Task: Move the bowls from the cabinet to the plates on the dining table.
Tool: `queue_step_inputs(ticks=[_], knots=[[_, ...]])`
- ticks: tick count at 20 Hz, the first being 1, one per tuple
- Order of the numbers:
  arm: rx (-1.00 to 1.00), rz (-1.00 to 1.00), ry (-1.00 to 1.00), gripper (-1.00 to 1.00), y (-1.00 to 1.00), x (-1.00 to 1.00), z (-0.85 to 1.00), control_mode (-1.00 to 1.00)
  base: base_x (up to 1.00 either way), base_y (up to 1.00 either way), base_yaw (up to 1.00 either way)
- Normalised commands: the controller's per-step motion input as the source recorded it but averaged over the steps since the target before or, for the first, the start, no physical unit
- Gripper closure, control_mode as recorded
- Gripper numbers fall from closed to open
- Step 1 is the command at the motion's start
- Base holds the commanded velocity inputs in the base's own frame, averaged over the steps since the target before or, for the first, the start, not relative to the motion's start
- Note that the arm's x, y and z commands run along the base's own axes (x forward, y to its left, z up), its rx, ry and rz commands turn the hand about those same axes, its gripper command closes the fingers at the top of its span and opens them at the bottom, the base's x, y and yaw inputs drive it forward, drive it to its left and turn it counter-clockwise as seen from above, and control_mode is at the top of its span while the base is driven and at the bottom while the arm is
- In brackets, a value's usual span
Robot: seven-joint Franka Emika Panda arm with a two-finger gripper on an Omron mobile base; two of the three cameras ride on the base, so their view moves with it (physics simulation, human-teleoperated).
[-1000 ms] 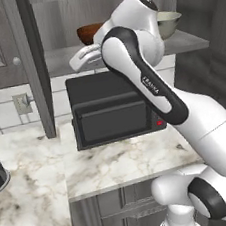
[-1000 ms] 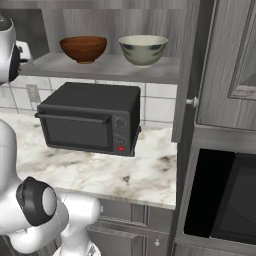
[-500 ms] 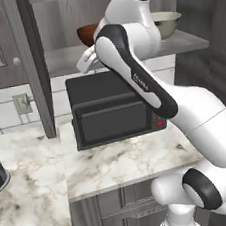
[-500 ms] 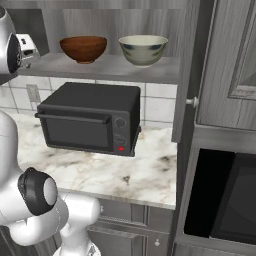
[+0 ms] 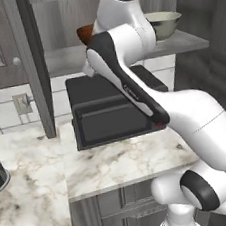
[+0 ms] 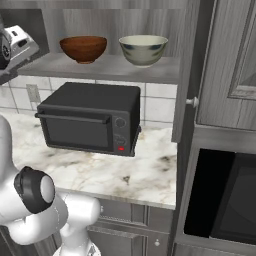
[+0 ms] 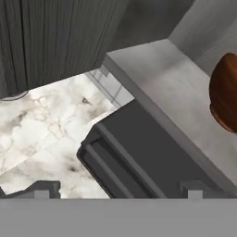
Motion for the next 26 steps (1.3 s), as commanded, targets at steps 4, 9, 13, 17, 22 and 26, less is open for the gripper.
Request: queue_step_inputs(ticks=[4, 9, 13, 17, 22, 26], knots=[[-0.24, 0.0, -0.19, -1.0, -0.16, 0.0, 0.0, -1.0, 0.0, 0.0, 0.0], [-0.15, 0.0, -0.11, -1.0, -0.17, 0.08, 0.0, -1.0, 0.0, 0.0, 0.0], [-0.12, 0.0, -0.07, -1.0, -0.16, 0.19, 0.01, -1.0, 0.0, 0.0, 0.0], [-0.09, -0.01, -0.04, -1.0, -0.19, 0.26, 0.02, -1.0, 0.0, 0.0, 0.0], [-0.08, -0.05, 0.0, -1.0, -0.19, 0.33, 0.02, -1.0, 0.0, 0.0, 0.0], [-0.06, -0.05, 0.0, -1.0, -0.16, 0.43, 0.01, -1.0, 0.0, 0.0, 0.0]])
